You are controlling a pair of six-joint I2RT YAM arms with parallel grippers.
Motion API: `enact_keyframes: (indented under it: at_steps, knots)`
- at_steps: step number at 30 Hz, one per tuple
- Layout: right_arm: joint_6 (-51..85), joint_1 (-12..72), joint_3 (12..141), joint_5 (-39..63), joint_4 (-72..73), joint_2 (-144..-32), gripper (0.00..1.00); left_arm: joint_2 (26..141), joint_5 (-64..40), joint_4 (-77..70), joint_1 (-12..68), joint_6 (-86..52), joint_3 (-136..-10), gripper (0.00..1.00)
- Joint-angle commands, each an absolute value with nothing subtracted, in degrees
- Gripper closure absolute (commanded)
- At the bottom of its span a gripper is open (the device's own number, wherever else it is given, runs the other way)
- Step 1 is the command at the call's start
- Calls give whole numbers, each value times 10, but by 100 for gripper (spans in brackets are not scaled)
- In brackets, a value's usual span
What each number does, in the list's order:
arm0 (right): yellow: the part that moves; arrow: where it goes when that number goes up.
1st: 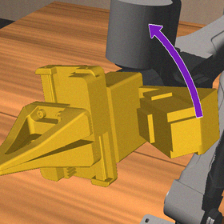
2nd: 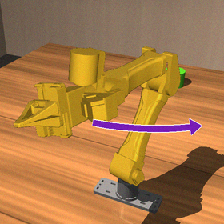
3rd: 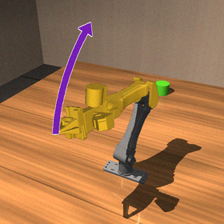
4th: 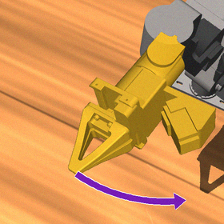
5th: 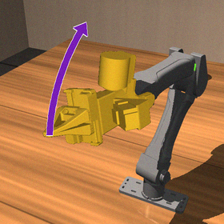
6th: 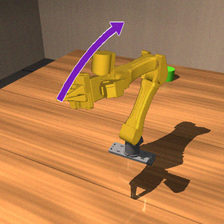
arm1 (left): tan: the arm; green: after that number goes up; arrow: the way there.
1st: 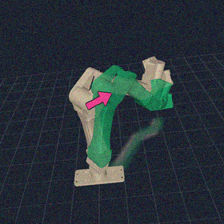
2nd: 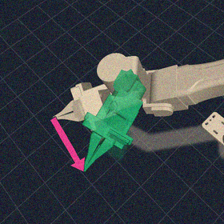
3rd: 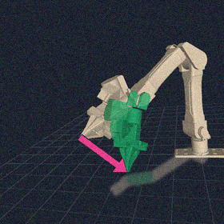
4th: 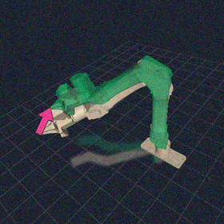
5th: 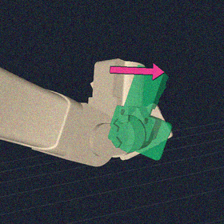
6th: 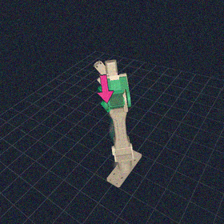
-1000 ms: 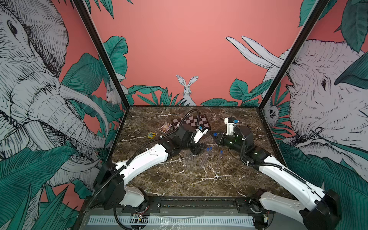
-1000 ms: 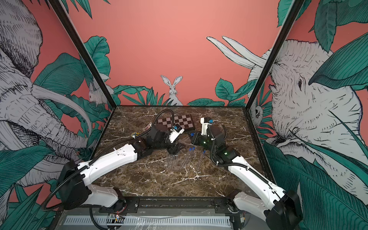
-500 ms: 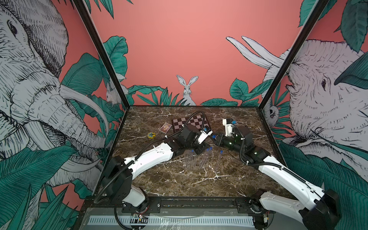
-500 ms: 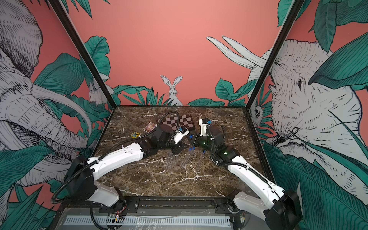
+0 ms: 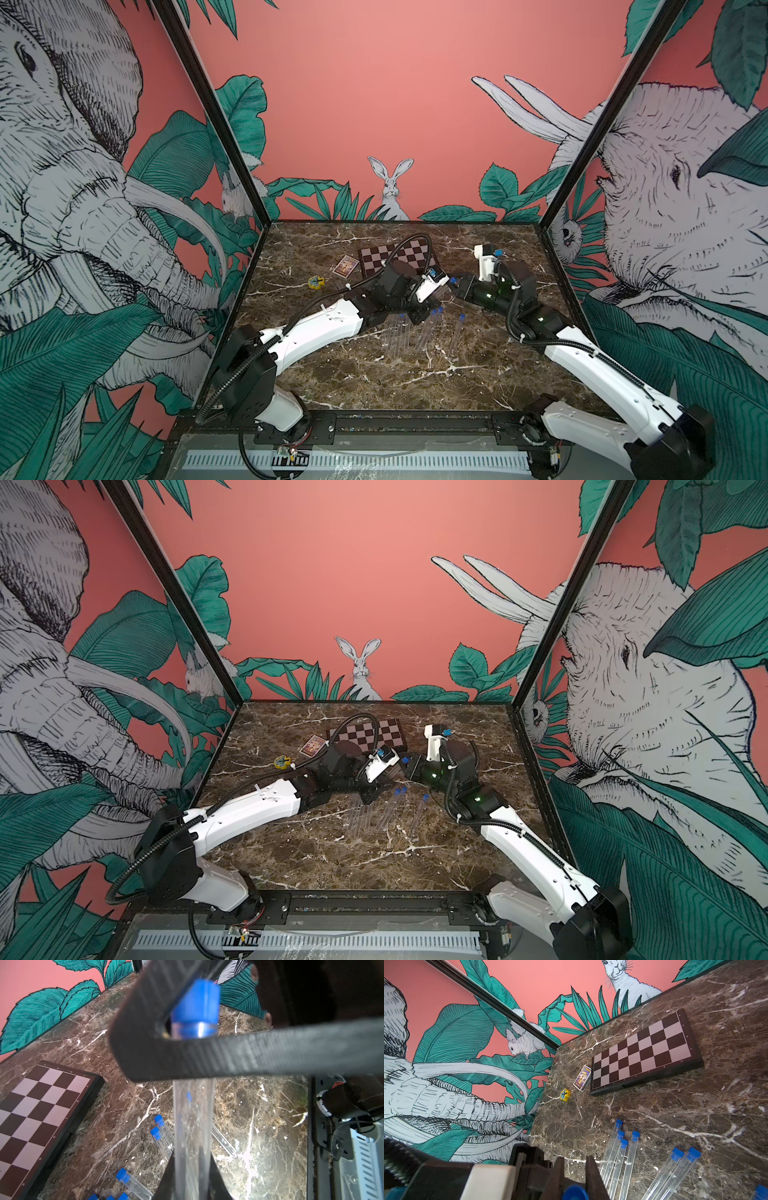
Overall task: Remove stoppers from test tubes
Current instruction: Pick up the test tube at the center of the board.
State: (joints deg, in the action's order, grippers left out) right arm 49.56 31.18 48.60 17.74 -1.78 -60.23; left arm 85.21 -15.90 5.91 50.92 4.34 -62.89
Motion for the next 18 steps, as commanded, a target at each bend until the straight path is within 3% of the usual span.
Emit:
enact_keyframes:
  at_steps: [1,4,5,7,11,14,18]
  knots:
    - [508,309,483,183,-3,-601,85,829,-165,43,505,42,-637,89]
    - [508,308,481,179,-6,-600,76,828,-165,45,505,42,-641,97]
    - [509,306,479,178,-8,-598,65,826,-164,46,505,43,-641,100]
    - [514,302,476,172,-11,-592,49,825,-157,59,505,44,-647,100]
    - [515,290,470,147,-10,-563,34,832,-141,111,505,41,-671,100]
    - [514,283,477,114,-29,-536,33,833,-139,128,506,32,-676,100]
    - [534,274,491,108,-31,-536,44,835,-134,142,508,18,-678,100]
